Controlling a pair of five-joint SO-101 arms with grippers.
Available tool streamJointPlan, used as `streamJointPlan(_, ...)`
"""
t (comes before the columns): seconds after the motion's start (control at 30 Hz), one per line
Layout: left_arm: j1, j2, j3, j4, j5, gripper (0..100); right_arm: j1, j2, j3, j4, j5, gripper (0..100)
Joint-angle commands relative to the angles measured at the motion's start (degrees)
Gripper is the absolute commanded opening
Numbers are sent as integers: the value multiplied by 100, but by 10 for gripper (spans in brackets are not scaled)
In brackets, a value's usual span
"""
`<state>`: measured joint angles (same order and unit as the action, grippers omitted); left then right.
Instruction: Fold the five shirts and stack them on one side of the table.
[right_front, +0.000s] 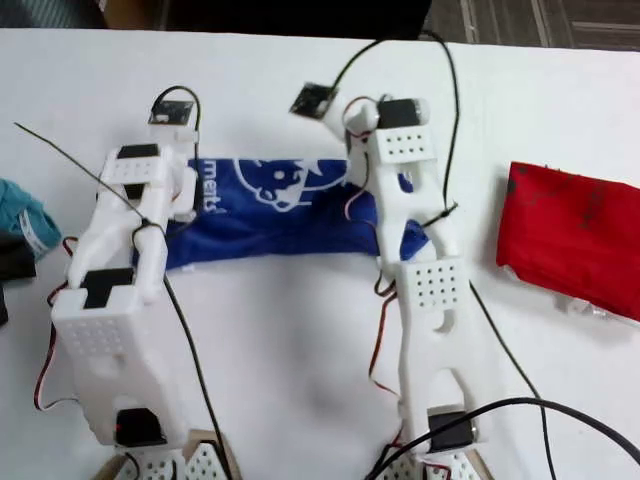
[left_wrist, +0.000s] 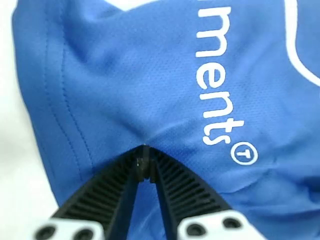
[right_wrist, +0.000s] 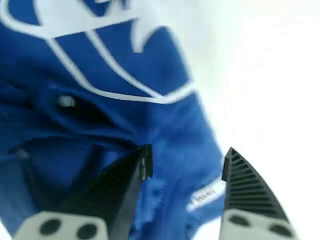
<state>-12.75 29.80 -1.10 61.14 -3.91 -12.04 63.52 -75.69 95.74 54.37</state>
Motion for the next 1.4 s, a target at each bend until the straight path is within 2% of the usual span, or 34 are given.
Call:
streamJointPlan(0.0, -237, -62, 4, -105, 18, 27, 259, -92, -466, 75, -97, 229)
streamJointPlan(0.1, -237, -62, 4, -105, 18, 27, 409, -101, -695, 215, -132, 209)
streamJointPlan(0.2, -237, -62, 4, -105, 18, 27, 497, -338, -721, 242, -510, 204)
streamJointPlan(0.33, -237, -62, 4, -105, 18, 27, 514, -1112, -35, 268, -914, 204)
streamJointPlan(0.63, -237, -62, -4, -105, 18, 27, 418, -3855, 4738, 251, -1222, 191)
streamJointPlan(0.77, -237, -62, -4, -105, 18, 27, 286, -4611, 6163, 180, -1433, 191)
streamJointPlan(0.97, -237, -62, -4, -105, 18, 27, 268, -4637, 6418, -479, -1468, 191)
streamJointPlan(1.37, -237, -62, -4, -105, 18, 27, 180, -3433, 6365, -1464, -1468, 189)
